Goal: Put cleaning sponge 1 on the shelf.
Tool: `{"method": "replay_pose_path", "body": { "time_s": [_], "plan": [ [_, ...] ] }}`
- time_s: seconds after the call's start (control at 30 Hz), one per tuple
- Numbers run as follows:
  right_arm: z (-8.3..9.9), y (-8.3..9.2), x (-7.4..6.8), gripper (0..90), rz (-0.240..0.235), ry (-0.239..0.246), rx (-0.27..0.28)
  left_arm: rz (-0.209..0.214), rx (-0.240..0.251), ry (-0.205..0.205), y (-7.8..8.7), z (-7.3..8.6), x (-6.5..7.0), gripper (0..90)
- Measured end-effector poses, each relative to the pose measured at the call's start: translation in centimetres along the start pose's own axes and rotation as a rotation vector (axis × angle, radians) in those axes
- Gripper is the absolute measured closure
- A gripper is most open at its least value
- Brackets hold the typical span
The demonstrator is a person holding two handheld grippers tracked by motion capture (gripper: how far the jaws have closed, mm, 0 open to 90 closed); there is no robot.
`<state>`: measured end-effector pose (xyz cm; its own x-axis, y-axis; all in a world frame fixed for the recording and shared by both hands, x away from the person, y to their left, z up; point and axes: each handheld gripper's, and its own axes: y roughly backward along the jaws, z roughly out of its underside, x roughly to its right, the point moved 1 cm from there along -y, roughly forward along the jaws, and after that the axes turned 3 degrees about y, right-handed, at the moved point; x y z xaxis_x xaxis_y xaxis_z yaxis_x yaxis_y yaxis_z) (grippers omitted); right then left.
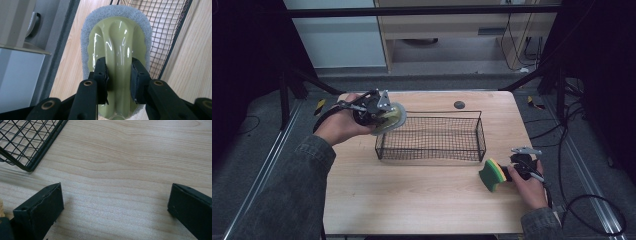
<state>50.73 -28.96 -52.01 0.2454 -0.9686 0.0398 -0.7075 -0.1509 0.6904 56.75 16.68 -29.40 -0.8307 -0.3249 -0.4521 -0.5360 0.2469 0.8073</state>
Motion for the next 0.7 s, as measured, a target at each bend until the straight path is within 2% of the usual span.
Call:
{"method": "replay_pose_path", "body": {
  "time_s": [0.23,0.7],
  "plan": [
    [0.0,0.0,0.0,0.5,0.000,0.000,0.000,0.007,-0.002,-0.029,-0.2,-0.8,0.2,70.3],
    [0.0,0.0,0.0,0.5,0.000,0.000,0.000,-0.013,-0.019,-0.077,-1.0,-1.3,0.7,70.2]
  ]
}}
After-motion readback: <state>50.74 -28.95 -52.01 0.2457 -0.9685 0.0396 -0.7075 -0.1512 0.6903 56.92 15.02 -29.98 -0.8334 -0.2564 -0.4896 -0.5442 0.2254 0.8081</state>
